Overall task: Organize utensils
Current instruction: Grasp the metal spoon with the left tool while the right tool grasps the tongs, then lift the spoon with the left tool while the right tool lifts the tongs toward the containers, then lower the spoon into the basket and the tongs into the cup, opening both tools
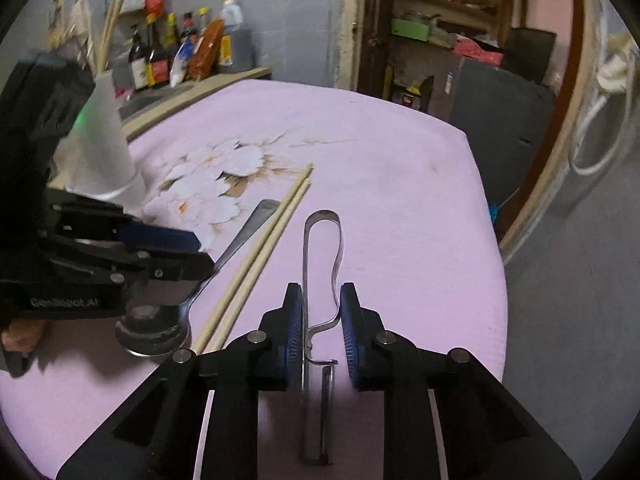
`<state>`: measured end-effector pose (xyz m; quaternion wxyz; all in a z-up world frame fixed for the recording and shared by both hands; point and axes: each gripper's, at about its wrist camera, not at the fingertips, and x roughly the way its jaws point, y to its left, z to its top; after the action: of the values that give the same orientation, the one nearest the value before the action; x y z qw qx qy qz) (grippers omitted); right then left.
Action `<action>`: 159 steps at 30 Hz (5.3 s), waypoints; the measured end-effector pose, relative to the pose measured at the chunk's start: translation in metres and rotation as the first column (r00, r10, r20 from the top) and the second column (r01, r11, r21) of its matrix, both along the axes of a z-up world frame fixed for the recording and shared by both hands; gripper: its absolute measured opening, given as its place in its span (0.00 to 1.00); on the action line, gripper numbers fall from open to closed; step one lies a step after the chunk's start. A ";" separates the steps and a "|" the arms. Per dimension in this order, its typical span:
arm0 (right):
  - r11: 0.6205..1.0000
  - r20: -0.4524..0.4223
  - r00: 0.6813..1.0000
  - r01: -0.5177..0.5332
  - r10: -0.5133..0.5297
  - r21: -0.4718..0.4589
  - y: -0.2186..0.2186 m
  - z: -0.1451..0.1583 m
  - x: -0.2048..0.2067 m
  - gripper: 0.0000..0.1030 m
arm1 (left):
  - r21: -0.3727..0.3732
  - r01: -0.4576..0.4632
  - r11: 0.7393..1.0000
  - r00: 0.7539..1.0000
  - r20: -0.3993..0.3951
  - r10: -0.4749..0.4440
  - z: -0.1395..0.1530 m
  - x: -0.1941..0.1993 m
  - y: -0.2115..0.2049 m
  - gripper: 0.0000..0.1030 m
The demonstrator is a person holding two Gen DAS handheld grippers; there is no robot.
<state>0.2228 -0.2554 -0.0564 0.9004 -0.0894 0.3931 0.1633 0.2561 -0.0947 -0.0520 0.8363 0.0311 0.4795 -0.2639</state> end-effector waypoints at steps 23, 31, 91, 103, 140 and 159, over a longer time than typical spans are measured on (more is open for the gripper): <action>1.000 -0.011 1.000 0.026 -0.027 -0.010 -0.002 0.000 0.008 0.21 | 0.122 -0.095 0.988 0.992 0.089 0.085 0.000 -0.023 0.011 0.05; 0.998 -0.049 0.999 0.008 -0.011 -0.059 0.008 -0.002 0.032 0.29 | 0.188 -0.039 0.981 0.997 0.070 0.026 0.002 -0.024 0.005 0.07; 0.967 0.415 0.908 -0.049 -0.060 0.249 0.040 0.054 -0.099 0.21 | -0.226 -0.174 0.958 0.897 0.365 0.249 0.049 -0.140 0.086 0.04; 0.968 0.412 0.910 -0.054 -0.053 0.245 0.045 0.053 -0.104 0.21 | -0.224 -0.170 0.960 0.885 0.394 0.248 0.044 -0.157 0.087 0.00; 0.832 0.672 0.733 -0.309 -0.100 0.461 0.130 0.168 -0.046 0.21 | -0.353 -0.428 0.832 0.547 0.632 0.549 0.155 -0.142 0.189 0.00; 0.862 0.648 0.761 -0.302 -0.040 0.407 0.192 0.135 0.004 0.21 | -0.312 -0.572 0.759 0.527 0.570 0.631 0.119 -0.073 0.235 0.00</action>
<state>0.2268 -0.0637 0.0791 0.9574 0.0629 0.0031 0.2819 0.1827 0.1403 0.0674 0.9867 -0.0834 0.1306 0.0480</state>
